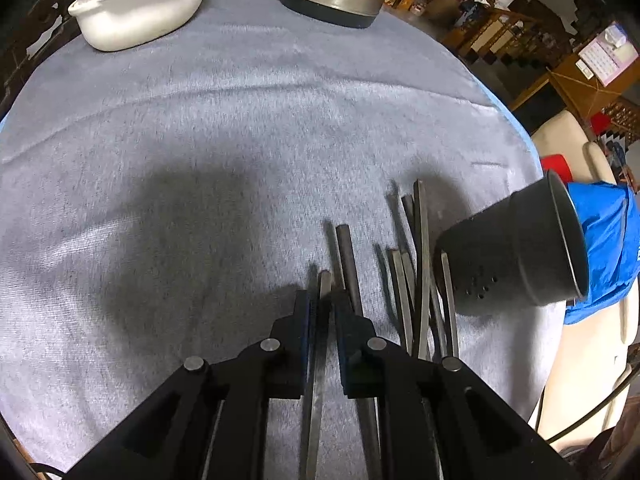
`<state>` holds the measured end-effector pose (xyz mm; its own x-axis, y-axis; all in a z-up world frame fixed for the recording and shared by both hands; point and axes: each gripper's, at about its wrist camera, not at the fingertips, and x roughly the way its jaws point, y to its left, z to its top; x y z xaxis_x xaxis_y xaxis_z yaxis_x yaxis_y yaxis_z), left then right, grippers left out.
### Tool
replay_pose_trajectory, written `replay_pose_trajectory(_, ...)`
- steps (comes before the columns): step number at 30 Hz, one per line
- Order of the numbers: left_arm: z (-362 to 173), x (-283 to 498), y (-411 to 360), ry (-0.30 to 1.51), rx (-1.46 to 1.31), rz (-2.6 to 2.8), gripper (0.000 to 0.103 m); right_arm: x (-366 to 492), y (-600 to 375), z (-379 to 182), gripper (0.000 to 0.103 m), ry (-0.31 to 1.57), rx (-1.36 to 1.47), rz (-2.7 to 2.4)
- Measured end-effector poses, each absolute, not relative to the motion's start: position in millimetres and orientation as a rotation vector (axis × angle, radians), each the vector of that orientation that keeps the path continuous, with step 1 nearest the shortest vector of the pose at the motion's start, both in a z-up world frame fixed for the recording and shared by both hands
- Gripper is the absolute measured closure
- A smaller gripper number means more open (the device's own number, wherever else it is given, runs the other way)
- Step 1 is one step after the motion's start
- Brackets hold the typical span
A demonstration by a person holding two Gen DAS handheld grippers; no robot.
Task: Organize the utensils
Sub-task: 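Lift the held chopsticks upright toward the grey holder cup with both tools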
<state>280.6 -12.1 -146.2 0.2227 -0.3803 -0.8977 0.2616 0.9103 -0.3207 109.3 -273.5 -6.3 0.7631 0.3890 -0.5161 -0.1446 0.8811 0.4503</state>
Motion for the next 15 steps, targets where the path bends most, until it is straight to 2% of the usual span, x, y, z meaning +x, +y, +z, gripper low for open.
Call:
replay_pose_trajectory(2, -147, 282, -10, 1.266, -0.113, -0.439, 0.096, 109, -274, -5, 0.097, 0.641, 0.405, 0.297)
replay_pose_trajectory(9, -136, 282, 7, 1.211, -0.184, -0.397, 0.097, 106, -271, -3, 0.097, 0.627, 0.392, 0.294)
replay_pose_trajectory(15, -80, 272, 17, 1.041, -0.237, -0.391, 0.097, 106, -274, 15, 0.097, 0.546, 0.385, 0.261)
